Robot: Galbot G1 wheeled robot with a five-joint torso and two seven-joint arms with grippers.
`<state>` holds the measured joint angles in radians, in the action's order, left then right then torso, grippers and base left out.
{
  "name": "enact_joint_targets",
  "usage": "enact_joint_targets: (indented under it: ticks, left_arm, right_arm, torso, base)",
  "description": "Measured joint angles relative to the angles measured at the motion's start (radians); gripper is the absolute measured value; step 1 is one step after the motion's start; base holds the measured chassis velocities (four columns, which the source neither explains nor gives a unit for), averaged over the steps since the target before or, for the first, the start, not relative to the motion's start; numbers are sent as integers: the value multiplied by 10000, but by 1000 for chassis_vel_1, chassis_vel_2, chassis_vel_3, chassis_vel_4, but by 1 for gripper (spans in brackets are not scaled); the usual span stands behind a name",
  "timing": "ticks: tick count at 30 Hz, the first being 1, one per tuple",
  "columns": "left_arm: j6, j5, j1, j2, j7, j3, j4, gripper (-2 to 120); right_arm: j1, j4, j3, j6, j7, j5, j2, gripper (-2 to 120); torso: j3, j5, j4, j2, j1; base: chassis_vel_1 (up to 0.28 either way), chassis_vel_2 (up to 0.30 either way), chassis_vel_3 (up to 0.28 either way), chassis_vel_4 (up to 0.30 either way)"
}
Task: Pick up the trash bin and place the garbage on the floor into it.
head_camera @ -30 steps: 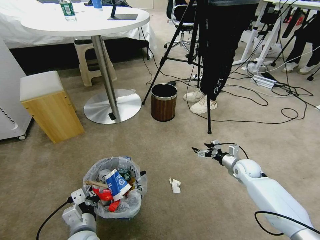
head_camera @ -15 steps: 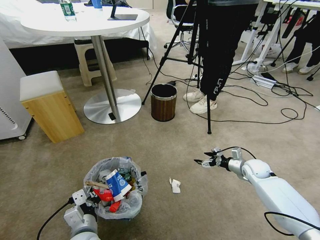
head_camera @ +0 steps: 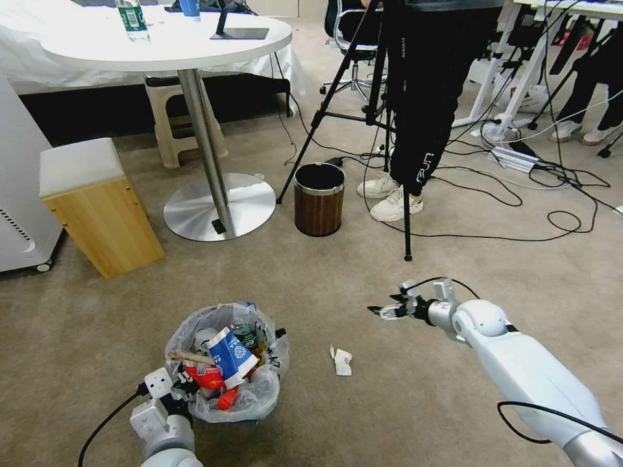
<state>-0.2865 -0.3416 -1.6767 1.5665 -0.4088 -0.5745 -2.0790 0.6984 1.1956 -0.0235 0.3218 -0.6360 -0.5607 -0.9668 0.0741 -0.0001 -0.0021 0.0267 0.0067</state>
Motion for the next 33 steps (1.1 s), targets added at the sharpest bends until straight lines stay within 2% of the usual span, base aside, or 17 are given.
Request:
enact_joint_targets:
  ticks: [2,7,13,16,23,29,31,33]
  left_arm:
    - [-7,6,-11,12,0,-4,1,1]
    - [-7,37,-36,26,0,-22,81,1]
    - [-4,63,-25,77,0,-26,120,1]
    - [-3,72,-8,93,0,-40,141,1]
    - [-4,112,86,158,0,8,224,1]
    - [-11,131,125,186,0,39,244,1]
    - [-13,130,127,181,0,30,245,1]
    - [-13,129,127,180,0,27,245,1]
  right_arm:
    - [-112,-295,-531,-707,-319,-29,-36,91]
    - [-160,-505,-1336,-994,-249,86,-211,100]
    - [-170,-645,-1946,-831,335,221,-524,97]
    - [-114,-704,-2167,-571,861,311,-665,89]
    - [44,-768,-2661,-458,1568,381,-688,85]
    - [133,-870,-2892,-350,2026,415,-781,87]
    - [233,-1008,-2916,-359,2167,483,-862,81]
    - [269,-1022,-2921,-367,2213,507,-871,80]
  torso:
    - [0,2,0,0,0]
    - [1,1,-2,0,0]
    - [1,1,-1,0,0]
    - [0,0,0,0,0]
    - [0,0,-3,0,0]
    - [1,-1,-2,0,0]
    - [0,1,-2,0,0]
    - [1,0,-2,0,0]
  base:
    - [0,0,0,0]
    - [0,0,0,0]
    - [0,0,0,0]
    - [0,0,0,0]
    - [0,0,0,0]
    - [0,0,0,0]
    - [0,0,0,0]
    - [0,0,0,0]
